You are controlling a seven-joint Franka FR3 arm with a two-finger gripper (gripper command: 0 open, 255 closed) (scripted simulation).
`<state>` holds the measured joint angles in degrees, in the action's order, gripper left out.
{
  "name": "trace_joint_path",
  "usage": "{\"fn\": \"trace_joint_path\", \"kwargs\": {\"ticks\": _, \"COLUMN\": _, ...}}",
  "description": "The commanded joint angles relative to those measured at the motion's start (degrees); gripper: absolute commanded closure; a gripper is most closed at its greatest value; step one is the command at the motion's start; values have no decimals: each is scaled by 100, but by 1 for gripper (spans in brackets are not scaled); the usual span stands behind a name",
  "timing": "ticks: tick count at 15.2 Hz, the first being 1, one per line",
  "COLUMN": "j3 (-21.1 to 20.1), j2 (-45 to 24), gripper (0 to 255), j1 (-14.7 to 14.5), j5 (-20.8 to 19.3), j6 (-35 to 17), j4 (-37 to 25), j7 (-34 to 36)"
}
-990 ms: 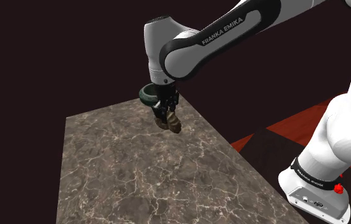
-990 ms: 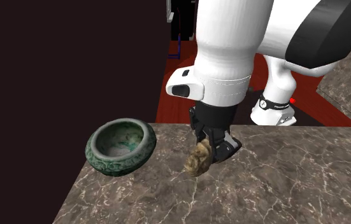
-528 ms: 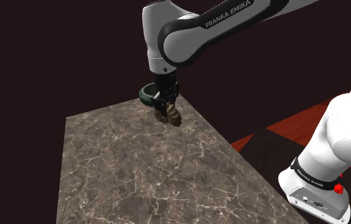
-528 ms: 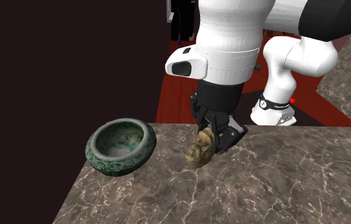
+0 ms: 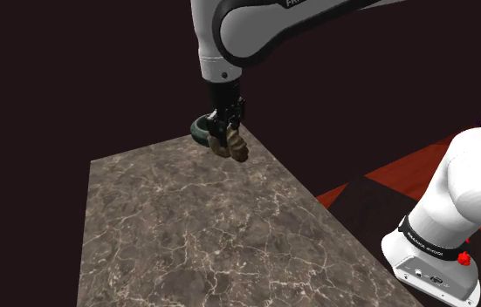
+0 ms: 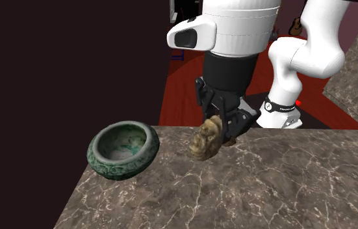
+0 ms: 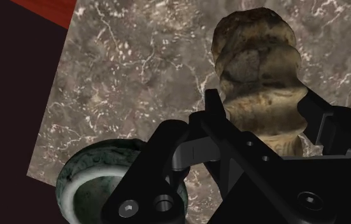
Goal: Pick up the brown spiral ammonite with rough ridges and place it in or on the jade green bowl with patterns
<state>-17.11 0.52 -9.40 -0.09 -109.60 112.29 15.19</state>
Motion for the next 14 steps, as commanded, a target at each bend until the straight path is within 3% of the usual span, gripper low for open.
{"fn": "trace_joint_path", "kwargs": {"ticks": 1, "j3": 4, "j2": 42, "gripper": 255, "j1": 4, "j5": 12, "j6": 142, "j4": -102, "j7": -13}}
{"fn": "trace_joint_path", "kwargs": {"ticks": 12, "j3": 12, "j2": 120, "gripper": 255, "j1": 10, "j5": 35, "j6": 916, "j4": -802, "j7": -32}}
{"fn": "trace_joint_path", "kwargs": {"ticks": 14, "j3": 99, "j2": -171, "gripper": 255, "j1": 98, "j5": -56, "j6": 1003, "j4": -1168, "j7": -187}}
